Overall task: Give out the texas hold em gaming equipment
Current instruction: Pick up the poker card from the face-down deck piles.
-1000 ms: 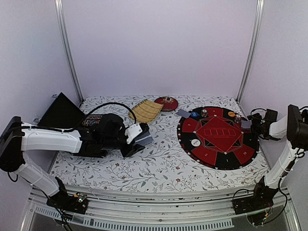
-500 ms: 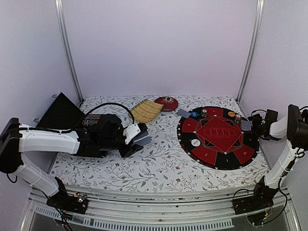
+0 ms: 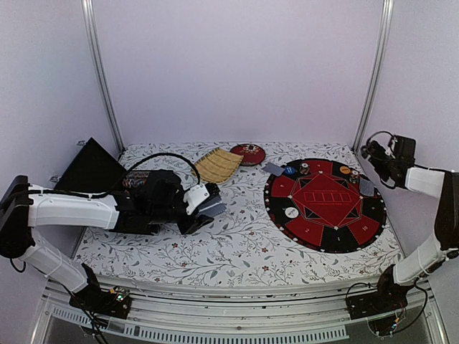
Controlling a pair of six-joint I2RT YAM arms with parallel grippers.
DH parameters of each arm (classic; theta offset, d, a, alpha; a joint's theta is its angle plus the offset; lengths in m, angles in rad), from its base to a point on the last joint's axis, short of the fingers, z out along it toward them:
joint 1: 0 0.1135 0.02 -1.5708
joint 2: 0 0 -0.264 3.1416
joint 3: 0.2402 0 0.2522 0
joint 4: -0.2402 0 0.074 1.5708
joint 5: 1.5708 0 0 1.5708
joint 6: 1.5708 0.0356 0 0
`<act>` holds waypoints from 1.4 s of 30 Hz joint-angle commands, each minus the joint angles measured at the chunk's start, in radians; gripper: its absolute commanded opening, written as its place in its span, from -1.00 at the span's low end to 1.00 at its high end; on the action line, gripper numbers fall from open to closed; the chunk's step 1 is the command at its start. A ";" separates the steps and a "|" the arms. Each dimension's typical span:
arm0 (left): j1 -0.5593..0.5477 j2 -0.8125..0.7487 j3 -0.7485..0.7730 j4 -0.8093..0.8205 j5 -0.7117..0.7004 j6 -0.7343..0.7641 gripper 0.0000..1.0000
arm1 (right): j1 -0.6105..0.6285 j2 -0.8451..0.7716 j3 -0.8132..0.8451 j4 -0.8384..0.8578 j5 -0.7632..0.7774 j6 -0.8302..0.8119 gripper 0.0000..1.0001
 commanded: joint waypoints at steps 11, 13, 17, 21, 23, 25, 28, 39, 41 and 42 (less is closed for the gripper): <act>0.012 0.001 0.033 0.031 0.015 -0.004 0.11 | 0.757 0.079 0.326 -0.260 -0.528 -0.797 0.98; 0.012 0.001 0.035 0.032 0.016 -0.006 0.11 | 0.820 0.162 0.395 -0.294 -0.559 -0.810 0.98; 0.012 -0.002 0.035 0.036 0.019 -0.007 0.11 | 0.885 0.278 0.436 -0.246 -0.606 -0.775 0.98; 0.012 0.002 0.036 0.044 0.021 -0.007 0.11 | 0.942 0.377 0.496 -0.226 -0.648 -0.759 0.98; 0.012 0.007 0.039 0.047 0.021 -0.007 0.10 | 0.960 0.420 0.521 -0.194 -0.665 -0.724 0.98; 0.012 0.011 0.041 0.049 0.019 -0.008 0.10 | 0.978 0.461 0.545 -0.174 -0.655 -0.687 0.98; 0.011 0.014 0.043 0.057 0.023 -0.007 0.10 | 0.992 0.512 0.575 -0.150 -0.625 -0.664 0.99; 0.012 0.011 0.040 0.059 0.020 -0.003 0.06 | 0.996 0.530 0.611 -0.252 -0.472 -0.718 0.52; 0.012 0.014 0.039 0.060 0.019 -0.001 0.04 | 0.996 0.512 0.609 -0.269 -0.468 -0.733 0.40; 0.012 0.013 0.038 0.061 0.019 -0.002 0.04 | 0.996 0.506 0.608 -0.277 -0.463 -0.737 0.34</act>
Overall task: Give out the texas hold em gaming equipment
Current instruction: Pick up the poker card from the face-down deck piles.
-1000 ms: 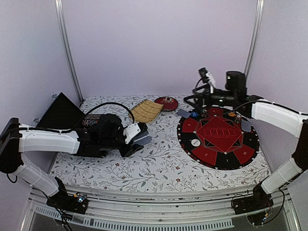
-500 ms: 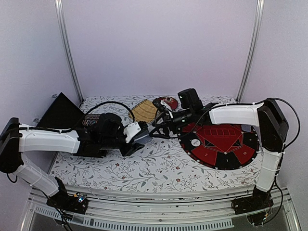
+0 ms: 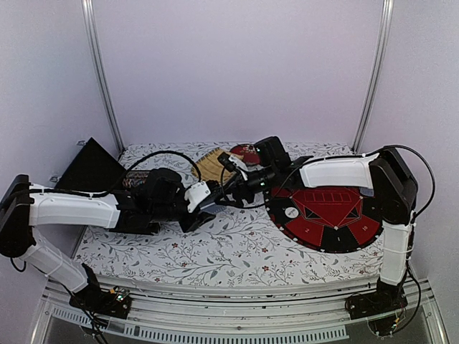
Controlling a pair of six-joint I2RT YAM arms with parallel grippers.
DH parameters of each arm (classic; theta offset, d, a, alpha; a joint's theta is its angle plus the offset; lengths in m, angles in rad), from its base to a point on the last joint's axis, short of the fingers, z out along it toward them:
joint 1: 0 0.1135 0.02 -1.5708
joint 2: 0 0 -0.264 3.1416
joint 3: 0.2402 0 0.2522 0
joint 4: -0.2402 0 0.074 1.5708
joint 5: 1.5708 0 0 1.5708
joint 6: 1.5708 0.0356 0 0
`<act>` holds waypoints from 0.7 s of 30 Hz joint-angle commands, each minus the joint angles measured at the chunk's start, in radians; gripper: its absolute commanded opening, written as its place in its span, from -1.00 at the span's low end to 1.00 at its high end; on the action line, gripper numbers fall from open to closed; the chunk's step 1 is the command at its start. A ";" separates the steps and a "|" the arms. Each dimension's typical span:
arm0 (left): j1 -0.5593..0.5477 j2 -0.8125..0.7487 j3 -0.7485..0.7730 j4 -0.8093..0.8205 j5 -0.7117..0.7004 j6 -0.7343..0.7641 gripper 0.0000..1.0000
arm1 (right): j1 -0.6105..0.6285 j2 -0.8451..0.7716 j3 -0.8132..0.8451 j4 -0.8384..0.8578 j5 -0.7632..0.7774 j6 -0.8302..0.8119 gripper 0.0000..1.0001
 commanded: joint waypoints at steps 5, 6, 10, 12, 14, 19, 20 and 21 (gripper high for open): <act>0.012 0.009 0.025 0.035 0.007 0.000 0.04 | 0.001 -0.053 0.017 -0.103 0.038 -0.057 0.14; 0.012 0.008 0.025 0.035 0.006 0.001 0.04 | 0.001 -0.057 0.018 -0.109 0.034 -0.057 0.08; 0.012 0.013 0.023 0.031 0.001 0.001 0.04 | 0.001 -0.081 0.021 -0.140 0.048 -0.057 -0.11; 0.012 0.017 0.023 0.027 -0.001 0.001 0.04 | 0.001 -0.093 0.019 -0.155 0.050 -0.059 -0.18; 0.011 0.019 0.023 0.027 -0.001 0.000 0.04 | 0.001 -0.104 0.017 -0.166 0.050 -0.063 -0.28; 0.012 0.023 0.024 0.027 -0.002 0.000 0.04 | 0.002 -0.135 0.004 -0.185 0.065 -0.070 -0.57; 0.012 0.022 0.023 0.027 -0.001 0.000 0.04 | 0.001 -0.141 0.001 -0.188 0.071 -0.070 -0.60; 0.012 0.022 0.023 0.027 -0.002 -0.001 0.04 | 0.001 -0.146 0.000 -0.193 0.075 -0.071 -0.60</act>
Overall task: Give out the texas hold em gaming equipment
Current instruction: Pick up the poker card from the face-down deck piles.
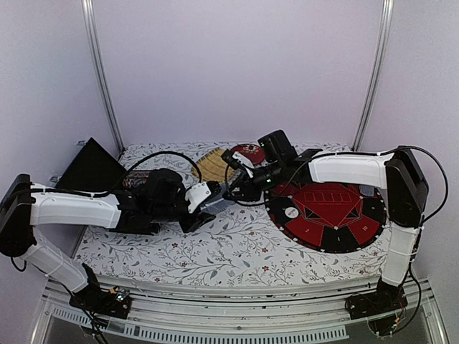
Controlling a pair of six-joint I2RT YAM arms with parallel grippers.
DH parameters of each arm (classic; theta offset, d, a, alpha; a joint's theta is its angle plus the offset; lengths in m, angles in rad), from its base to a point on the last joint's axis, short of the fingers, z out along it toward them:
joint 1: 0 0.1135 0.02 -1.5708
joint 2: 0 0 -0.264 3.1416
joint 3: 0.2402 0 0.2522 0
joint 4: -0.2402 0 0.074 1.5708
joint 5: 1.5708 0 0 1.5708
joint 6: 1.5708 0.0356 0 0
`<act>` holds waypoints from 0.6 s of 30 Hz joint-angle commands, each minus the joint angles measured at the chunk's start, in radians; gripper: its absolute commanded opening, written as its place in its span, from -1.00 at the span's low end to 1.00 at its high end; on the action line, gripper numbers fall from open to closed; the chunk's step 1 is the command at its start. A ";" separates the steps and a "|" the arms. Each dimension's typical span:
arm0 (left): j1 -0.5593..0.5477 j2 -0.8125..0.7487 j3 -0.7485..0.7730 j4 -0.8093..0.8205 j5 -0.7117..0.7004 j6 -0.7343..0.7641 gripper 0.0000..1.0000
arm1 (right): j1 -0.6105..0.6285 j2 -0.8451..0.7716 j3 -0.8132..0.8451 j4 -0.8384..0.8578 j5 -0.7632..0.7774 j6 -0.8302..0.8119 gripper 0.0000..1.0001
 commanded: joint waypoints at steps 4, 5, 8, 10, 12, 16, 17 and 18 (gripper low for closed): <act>0.012 0.012 0.022 0.026 0.002 -0.001 0.04 | -0.002 -0.079 0.000 -0.051 0.041 -0.017 -0.75; 0.011 0.012 0.022 0.027 0.003 -0.001 0.04 | 0.000 -0.079 0.002 -0.055 0.039 -0.017 -0.78; 0.012 0.011 0.022 0.026 0.002 0.000 0.04 | -0.001 -0.080 0.016 -0.082 0.037 -0.021 -0.84; 0.012 0.010 0.020 0.027 0.003 -0.002 0.04 | -0.001 -0.084 0.025 -0.101 0.041 -0.029 -0.91; 0.012 0.009 0.019 0.025 0.002 -0.001 0.04 | -0.001 -0.096 0.028 -0.116 0.038 -0.036 -0.95; 0.012 0.006 0.015 0.024 0.000 -0.002 0.04 | -0.026 -0.140 0.031 -0.129 0.016 -0.046 -0.97; 0.012 0.005 0.013 0.025 0.000 -0.002 0.04 | -0.046 -0.158 0.027 -0.114 -0.014 -0.035 -0.97; 0.012 0.004 0.011 0.025 -0.001 -0.003 0.04 | -0.072 -0.177 0.015 -0.086 -0.054 -0.012 -0.97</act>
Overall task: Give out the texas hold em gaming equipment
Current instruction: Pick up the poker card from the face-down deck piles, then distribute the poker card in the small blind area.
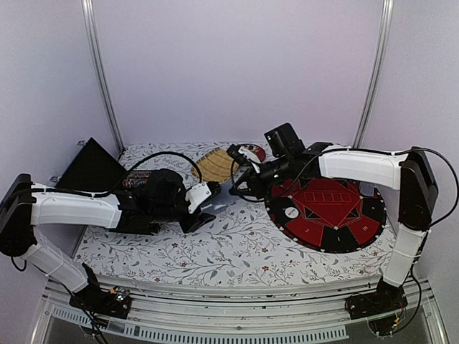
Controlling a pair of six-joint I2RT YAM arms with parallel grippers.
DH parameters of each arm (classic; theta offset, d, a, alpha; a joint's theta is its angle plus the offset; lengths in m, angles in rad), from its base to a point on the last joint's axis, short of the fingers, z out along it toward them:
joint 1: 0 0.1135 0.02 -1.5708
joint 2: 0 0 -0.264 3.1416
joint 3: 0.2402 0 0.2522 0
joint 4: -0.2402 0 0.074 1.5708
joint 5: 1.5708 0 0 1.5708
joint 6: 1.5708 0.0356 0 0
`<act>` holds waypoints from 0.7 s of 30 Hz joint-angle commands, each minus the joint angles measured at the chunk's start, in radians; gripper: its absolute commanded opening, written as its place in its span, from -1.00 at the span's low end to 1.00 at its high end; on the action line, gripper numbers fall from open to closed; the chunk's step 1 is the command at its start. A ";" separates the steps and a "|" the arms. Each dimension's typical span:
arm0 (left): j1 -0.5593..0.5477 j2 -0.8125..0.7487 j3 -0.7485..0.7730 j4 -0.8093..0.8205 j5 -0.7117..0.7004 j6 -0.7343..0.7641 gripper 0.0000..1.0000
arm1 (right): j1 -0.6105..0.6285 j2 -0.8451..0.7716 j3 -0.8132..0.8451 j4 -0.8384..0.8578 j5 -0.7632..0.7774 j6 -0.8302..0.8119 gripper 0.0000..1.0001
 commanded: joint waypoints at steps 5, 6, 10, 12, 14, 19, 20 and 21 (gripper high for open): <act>0.011 -0.004 0.005 0.033 0.000 -0.004 0.04 | -0.191 -0.199 -0.094 0.259 -0.295 0.241 -0.97; 0.012 -0.004 0.005 0.034 0.001 -0.004 0.04 | -0.220 -0.204 -0.115 0.317 -0.318 0.286 -0.97; 0.011 -0.005 0.002 0.037 0.003 -0.005 0.04 | -0.353 -0.155 -0.164 0.491 -0.218 0.605 -0.97; 0.012 -0.008 0.002 0.040 0.005 -0.005 0.04 | -0.405 -0.084 -0.150 0.498 -0.143 0.723 -0.97; 0.013 -0.010 0.003 0.040 0.006 -0.006 0.04 | -0.446 -0.002 -0.139 0.556 -0.122 0.828 -0.97; 0.012 -0.018 -0.003 0.036 0.003 -0.008 0.04 | -0.483 0.225 -0.004 0.606 -0.095 1.013 -0.97; 0.011 -0.018 -0.004 0.035 0.004 -0.008 0.04 | -0.486 0.263 0.022 0.605 -0.078 1.028 -0.97; 0.012 -0.019 -0.005 0.035 0.003 -0.009 0.04 | -0.488 0.296 0.047 0.604 -0.059 1.050 -0.97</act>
